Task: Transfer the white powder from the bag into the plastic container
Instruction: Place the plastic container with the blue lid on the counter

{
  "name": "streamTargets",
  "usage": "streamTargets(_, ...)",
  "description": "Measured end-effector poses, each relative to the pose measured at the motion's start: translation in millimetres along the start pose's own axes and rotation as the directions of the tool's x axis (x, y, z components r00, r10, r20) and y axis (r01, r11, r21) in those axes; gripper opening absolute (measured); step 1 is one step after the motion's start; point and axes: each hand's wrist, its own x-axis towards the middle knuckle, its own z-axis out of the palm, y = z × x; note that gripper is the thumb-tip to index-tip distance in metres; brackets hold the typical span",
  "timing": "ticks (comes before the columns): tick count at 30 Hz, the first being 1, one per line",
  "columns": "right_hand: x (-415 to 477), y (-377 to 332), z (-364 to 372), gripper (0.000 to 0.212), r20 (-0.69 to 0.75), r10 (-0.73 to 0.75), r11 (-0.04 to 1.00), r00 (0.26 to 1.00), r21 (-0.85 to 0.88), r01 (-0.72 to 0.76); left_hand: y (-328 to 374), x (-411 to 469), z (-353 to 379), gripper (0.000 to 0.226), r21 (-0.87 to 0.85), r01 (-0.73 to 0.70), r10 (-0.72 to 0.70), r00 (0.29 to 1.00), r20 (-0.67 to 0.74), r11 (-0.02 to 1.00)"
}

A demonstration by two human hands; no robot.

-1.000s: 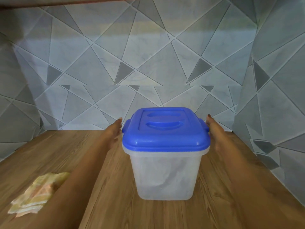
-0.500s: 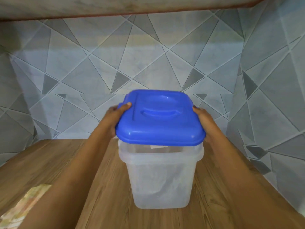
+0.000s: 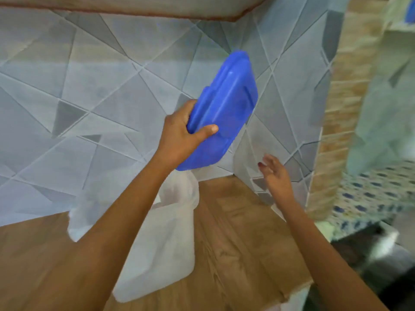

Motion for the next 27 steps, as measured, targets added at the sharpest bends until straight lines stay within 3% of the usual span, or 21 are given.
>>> streamTargets(3, -1.8, 37.6, -36.5, 0.040, -0.033, 0.015, 0.999, 0.999, -0.042, -0.016, -15.8, -26.4, 73.0, 0.044, 0.244, -0.130, 0.099, 0.986, 0.134, 0.961)
streamTargets(7, -5.3, 93.2, -72.5, 0.041, -0.008, 0.045, 0.979, 0.999, -0.199, -0.046, -54.0, -77.2, 145.0, 0.037, 0.435, -0.259, 0.165, 0.956, 0.243, 0.863)
streamTargets(11, -8.7, 143.6, -86.2, 0.047, 0.117, 0.109, 0.924, 0.987, -0.378, -0.058, -101.5, -132.4, 177.3, 0.033, 0.487, -0.221, 0.018, 0.922, 0.386, 0.845)
streamTargets(14, -8.1, 168.8, -84.0, 0.045, 0.229, 0.220, 0.886, 0.948, -0.455, -0.096, -126.1, -163.5, 190.3, 0.045, 0.564, -0.243, -0.110, 0.847, 0.519, 0.789)
streamTargets(17, -7.9, 192.0, -82.5, 0.055, 0.304, 0.171, 0.743, 0.937, -0.664, 0.081, -141.8, -185.2, 204.2, 0.070, 0.652, -0.312, -0.225, 0.764, 0.605, 0.691)
streamTargets(19, -8.6, 204.5, -82.0, 0.060, 0.362, 0.150, 0.587, 0.920, -0.781, 0.212, -150.4, -195.6, 209.0, 0.066, 0.670, -0.343, -0.243, 0.746, 0.620, 0.658)
streamTargets(22, -14.2, 220.0, -81.1, 0.064, 0.386, 0.237, 0.416, 0.892, -0.870, 0.265, -164.5, -211.1, 213.6, 0.044, 0.643, -0.395, -0.175, 0.749, 0.639, 0.656)
streamTargets(24, -17.9, 231.3, -80.2, 0.067, 0.378, 0.265, 0.395, 0.887, -0.882, 0.258, -171.3, -219.7, 215.8, 0.041, 0.621, -0.397, -0.163, 0.741, 0.651, 0.677)
streamTargets(27, -19.5, 240.3, -78.5, 0.088, 0.353, 0.231, 0.395, 0.907, -0.886, 0.244, -173.5, -229.1, 216.9, 0.040, 0.610, -0.344, -0.202, 0.733, 0.649, 0.714)
